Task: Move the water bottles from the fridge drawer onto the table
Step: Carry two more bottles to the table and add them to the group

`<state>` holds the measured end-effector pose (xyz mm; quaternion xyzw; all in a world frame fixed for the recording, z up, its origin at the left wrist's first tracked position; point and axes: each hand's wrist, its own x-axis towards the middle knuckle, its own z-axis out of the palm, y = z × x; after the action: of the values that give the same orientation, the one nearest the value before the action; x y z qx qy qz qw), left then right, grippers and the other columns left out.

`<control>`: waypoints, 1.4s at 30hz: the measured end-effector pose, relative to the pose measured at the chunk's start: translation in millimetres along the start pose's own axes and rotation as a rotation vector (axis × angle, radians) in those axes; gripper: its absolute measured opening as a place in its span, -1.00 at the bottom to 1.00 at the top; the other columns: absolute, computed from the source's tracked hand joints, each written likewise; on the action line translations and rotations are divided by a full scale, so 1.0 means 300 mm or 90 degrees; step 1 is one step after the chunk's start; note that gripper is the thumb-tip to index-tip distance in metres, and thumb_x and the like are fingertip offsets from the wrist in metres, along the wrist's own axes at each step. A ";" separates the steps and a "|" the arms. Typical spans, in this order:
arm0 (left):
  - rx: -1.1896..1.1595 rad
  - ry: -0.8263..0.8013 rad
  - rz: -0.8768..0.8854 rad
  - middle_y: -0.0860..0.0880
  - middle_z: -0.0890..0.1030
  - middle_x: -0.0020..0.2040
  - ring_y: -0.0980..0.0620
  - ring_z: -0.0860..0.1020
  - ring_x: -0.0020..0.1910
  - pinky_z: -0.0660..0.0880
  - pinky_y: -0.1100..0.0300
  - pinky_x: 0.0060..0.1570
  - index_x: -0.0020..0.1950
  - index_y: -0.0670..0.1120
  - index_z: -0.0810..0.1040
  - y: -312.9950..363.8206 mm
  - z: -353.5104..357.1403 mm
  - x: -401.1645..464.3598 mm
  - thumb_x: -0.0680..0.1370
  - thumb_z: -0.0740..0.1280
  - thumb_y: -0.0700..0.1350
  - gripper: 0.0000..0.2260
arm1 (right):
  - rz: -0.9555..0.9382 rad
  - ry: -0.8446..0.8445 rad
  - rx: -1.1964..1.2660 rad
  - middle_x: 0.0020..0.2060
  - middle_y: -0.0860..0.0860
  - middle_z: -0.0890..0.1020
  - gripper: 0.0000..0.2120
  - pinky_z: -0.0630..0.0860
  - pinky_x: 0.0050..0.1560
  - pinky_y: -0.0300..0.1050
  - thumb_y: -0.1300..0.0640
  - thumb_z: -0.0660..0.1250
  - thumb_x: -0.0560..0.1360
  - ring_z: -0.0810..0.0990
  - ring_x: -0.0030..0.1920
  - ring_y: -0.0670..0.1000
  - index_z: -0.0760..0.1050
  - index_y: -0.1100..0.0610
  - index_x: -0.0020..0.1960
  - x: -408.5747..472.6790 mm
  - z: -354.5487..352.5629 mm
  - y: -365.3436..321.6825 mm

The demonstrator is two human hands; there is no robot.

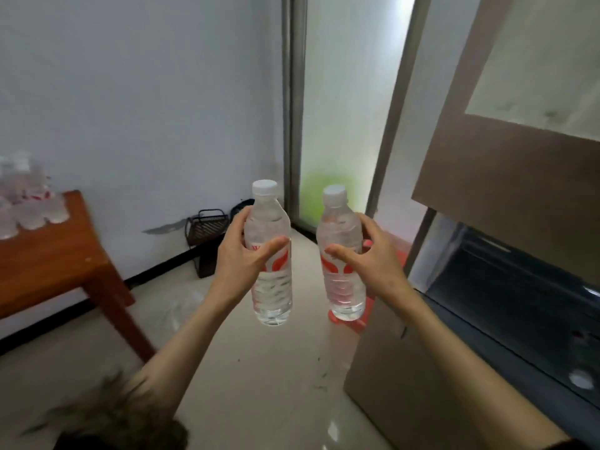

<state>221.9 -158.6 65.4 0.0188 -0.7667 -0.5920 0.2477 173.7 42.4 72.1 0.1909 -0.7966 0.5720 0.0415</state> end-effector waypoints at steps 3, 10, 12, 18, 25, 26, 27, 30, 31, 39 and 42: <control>0.038 0.061 -0.021 0.24 0.52 0.01 0.26 0.56 -0.03 0.50 0.37 -0.13 0.12 0.23 0.37 -0.061 -0.226 0.014 0.38 0.45 -0.02 -0.60 | -0.015 -0.058 0.010 0.02 -0.11 0.59 -0.53 0.51 0.05 -0.17 0.06 0.51 0.31 0.58 0.02 -0.10 0.40 -0.10 0.14 0.086 0.243 -0.056; 0.133 0.158 -0.061 0.18 0.50 0.06 0.25 0.51 0.03 0.50 0.31 -0.01 0.20 0.12 0.35 -0.236 -0.774 0.092 0.38 0.45 -0.02 -0.54 | -0.058 -0.188 0.027 -0.03 -0.20 0.55 -0.51 0.48 -0.01 -0.36 0.05 0.51 0.30 0.53 -0.01 -0.26 0.38 -0.08 0.15 0.247 0.848 -0.198; 0.161 0.186 -0.070 0.11 0.51 0.14 0.12 0.51 0.12 0.48 0.15 0.12 0.23 0.11 0.37 -0.291 -0.918 0.113 0.35 0.48 0.00 -0.50 | -0.062 -0.220 0.023 0.02 -0.14 0.56 -0.43 0.52 0.09 -0.17 -0.02 0.52 0.27 0.55 0.05 -0.16 0.38 -0.01 0.21 0.292 1.004 -0.225; 0.186 0.253 -0.146 0.11 0.49 0.17 0.08 0.48 0.18 0.47 0.08 0.17 0.27 0.09 0.36 -0.441 -1.255 0.154 0.34 0.48 0.01 -0.45 | -0.078 -0.349 -0.035 0.06 -0.12 0.51 -0.33 0.40 0.05 -0.30 0.00 0.54 0.26 0.50 0.07 -0.13 0.32 0.04 0.28 0.406 1.387 -0.277; 0.196 0.333 -0.235 0.14 0.46 0.17 0.07 0.47 0.19 0.47 0.03 0.19 0.30 0.08 0.34 -0.638 -1.533 0.259 0.32 0.49 0.03 -0.39 | -0.084 -0.453 -0.074 0.13 -0.04 0.51 -0.32 0.43 -0.16 -0.43 0.03 0.54 0.28 0.51 -0.10 -0.23 0.31 0.07 0.31 0.571 1.780 -0.288; 0.199 0.342 -0.243 0.15 0.46 0.16 0.08 0.48 0.18 0.47 0.04 0.19 0.31 0.09 0.33 -0.671 -1.575 0.284 0.31 0.49 0.04 -0.39 | -0.090 -0.461 -0.076 0.14 -0.04 0.49 -0.30 0.39 -0.05 -0.38 0.04 0.54 0.28 0.48 -0.01 -0.19 0.30 0.08 0.32 0.601 1.840 -0.289; 0.202 0.348 -0.249 0.17 0.47 0.14 0.09 0.48 0.17 0.48 0.06 0.18 0.30 0.10 0.34 -0.704 -1.616 0.311 0.31 0.49 0.05 -0.39 | -0.096 -0.471 -0.078 0.12 -0.06 0.48 -0.30 0.36 0.01 -0.31 0.04 0.54 0.28 0.45 0.05 -0.15 0.30 0.09 0.32 0.633 1.900 -0.289; 0.217 0.364 -0.273 0.16 0.46 0.16 0.13 0.46 0.16 0.45 0.11 0.17 0.31 0.11 0.31 -0.794 -1.742 0.406 0.33 0.49 0.04 -0.39 | -0.105 -0.509 -0.079 0.05 -0.10 0.44 -0.30 0.35 0.04 -0.24 0.06 0.55 0.28 0.42 0.07 -0.12 0.29 0.08 0.32 0.734 2.093 -0.286; 0.222 0.372 -0.277 0.14 0.46 0.20 0.13 0.44 0.17 0.44 0.11 0.17 0.33 0.10 0.30 -0.823 -1.784 0.444 0.33 0.49 0.04 -0.38 | -0.110 -0.518 -0.082 0.06 -0.10 0.45 -0.30 0.38 0.05 -0.22 0.06 0.55 0.27 0.43 0.07 -0.11 0.29 0.07 0.31 0.771 2.159 -0.284; 0.260 0.447 -0.380 -0.01 0.39 0.40 -0.03 0.41 0.33 0.41 0.00 0.22 0.42 0.04 0.24 -1.022 -2.095 0.716 0.35 0.48 0.04 -0.29 | -0.125 -0.607 -0.139 0.11 -0.08 0.51 -0.29 0.39 -0.02 -0.30 -0.02 0.53 0.28 0.46 0.00 -0.14 0.24 -0.01 0.30 1.039 2.616 -0.291; 0.274 0.437 -0.410 -0.03 0.40 0.39 -0.05 0.42 0.32 0.41 -0.05 0.24 0.42 0.04 0.23 -1.091 -2.208 0.779 0.33 0.49 0.06 -0.26 | -0.117 -0.637 -0.163 0.16 -0.03 0.53 -0.29 0.44 0.05 -0.22 -0.02 0.52 0.29 0.53 0.09 -0.04 0.24 0.00 0.32 1.097 2.755 -0.299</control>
<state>197.0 -926.7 -34.5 0.4977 -0.7010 -0.4268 0.2805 27.0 -833.0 -36.9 0.5030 -0.7627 0.3029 -0.2711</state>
